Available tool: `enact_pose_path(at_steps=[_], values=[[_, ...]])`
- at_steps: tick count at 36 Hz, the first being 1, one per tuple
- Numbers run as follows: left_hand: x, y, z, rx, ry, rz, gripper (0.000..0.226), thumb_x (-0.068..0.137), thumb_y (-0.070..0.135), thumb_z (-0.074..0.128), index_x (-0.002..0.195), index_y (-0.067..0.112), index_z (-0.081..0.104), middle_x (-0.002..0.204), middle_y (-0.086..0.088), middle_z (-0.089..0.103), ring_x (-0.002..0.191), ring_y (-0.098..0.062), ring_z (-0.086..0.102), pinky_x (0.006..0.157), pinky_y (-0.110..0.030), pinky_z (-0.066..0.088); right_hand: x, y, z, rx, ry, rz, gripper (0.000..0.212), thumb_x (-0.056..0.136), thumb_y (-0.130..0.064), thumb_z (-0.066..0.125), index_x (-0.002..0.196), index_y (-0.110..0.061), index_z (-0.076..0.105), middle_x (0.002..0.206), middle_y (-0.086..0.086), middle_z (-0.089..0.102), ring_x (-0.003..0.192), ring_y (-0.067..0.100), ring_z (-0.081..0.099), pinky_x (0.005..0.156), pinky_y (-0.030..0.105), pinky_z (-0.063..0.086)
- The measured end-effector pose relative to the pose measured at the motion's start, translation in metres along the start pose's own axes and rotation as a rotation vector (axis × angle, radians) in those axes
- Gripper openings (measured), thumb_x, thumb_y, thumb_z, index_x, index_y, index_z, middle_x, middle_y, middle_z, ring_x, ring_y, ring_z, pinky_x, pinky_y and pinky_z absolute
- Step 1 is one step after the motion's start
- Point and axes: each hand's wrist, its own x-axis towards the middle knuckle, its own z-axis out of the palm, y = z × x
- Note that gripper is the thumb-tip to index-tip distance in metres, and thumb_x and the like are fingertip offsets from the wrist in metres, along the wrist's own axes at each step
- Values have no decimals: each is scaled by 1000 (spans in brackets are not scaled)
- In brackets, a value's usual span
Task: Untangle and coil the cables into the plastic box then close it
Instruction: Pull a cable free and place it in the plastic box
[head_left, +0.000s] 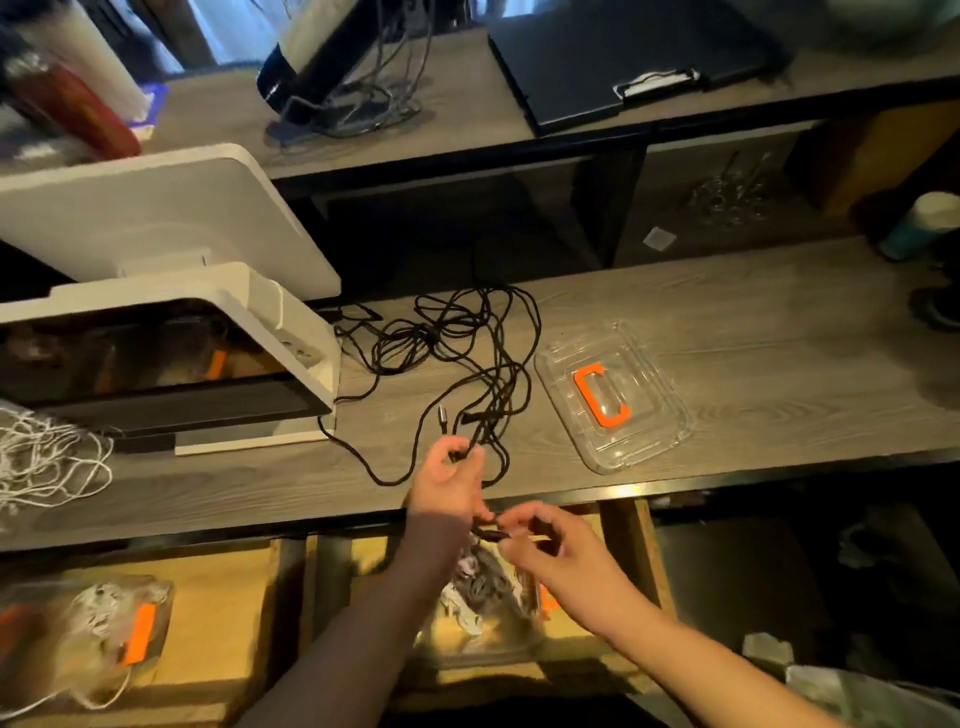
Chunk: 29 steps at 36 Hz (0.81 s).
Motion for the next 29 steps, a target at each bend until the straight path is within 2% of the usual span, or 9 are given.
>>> enact_pose_path(at_steps=[3, 5, 7, 11, 14, 17, 21, 25, 29], values=[[-8, 21, -18, 210, -4, 163, 4, 101, 28, 57, 104, 30, 59, 84, -14, 62, 67, -5, 54, 61, -36, 48, 9, -4, 5, -77, 191, -52, 14, 93, -12, 65, 102, -22, 66, 94, -6, 68, 85, -5, 62, 79, 16, 45], [-16, 32, -30, 296, -46, 226, 5, 101, 31, 58, 103, 36, 60, 109, 2, 69, 100, -1, 61, 86, -28, 50, 17, -11, 7, -124, 248, -101, 17, 95, -15, 63, 107, -27, 62, 100, -9, 66, 92, -3, 60, 85, 23, 48], [-24, 40, -42, 368, -95, 255, 9, 100, 36, 57, 108, 40, 61, 119, 11, 66, 113, -1, 59, 94, -25, 48, 24, -24, 11, -173, 266, -151, 28, 96, -18, 63, 120, -29, 56, 112, -14, 60, 102, -2, 58, 90, 26, 50], [-32, 56, -53, 514, -117, 356, 13, 100, 40, 57, 111, 41, 64, 104, 15, 68, 96, 4, 61, 78, -19, 49, 38, -54, 19, -255, 176, -325, 51, 93, -16, 66, 133, -38, 44, 131, -19, 46, 119, -4, 49, 94, 17, 46], [-35, 61, -59, 515, -105, 418, 9, 97, 37, 61, 103, 39, 67, 88, 10, 70, 81, 1, 64, 72, -27, 54, 51, -66, 29, -362, 132, -431, 26, 92, -14, 67, 114, -24, 60, 115, -6, 60, 107, 5, 58, 92, 26, 50], [-41, 67, -65, 427, -122, 454, 8, 98, 34, 61, 97, 38, 67, 80, 8, 69, 71, 1, 62, 63, -22, 49, 65, -73, 32, -320, 131, -369, 5, 93, -13, 63, 95, -17, 61, 91, 5, 65, 83, 16, 61, 75, 33, 51], [-53, 77, -68, 224, -106, 529, 12, 98, 24, 63, 90, 32, 68, 82, 3, 68, 75, -12, 63, 65, -28, 47, 93, -69, 23, -328, 201, -238, 13, 95, -17, 61, 85, -21, 56, 84, 4, 64, 82, 23, 62, 75, 39, 51], [-64, 85, -73, 108, -55, 586, 10, 97, 20, 63, 91, 25, 69, 87, 10, 69, 82, -1, 64, 69, -11, 46, 120, -66, 7, -363, 257, -153, 17, 99, -19, 58, 83, -24, 53, 86, -2, 63, 82, 14, 59, 67, 26, 44], [-70, 89, -81, -25, 36, 651, 5, 94, 31, 64, 93, 29, 68, 81, 13, 67, 73, 1, 60, 64, -19, 48, 135, -68, -15, -430, 257, -60, 16, 103, -21, 51, 99, -14, 64, 90, 2, 65, 88, 18, 58, 68, 29, 44]])
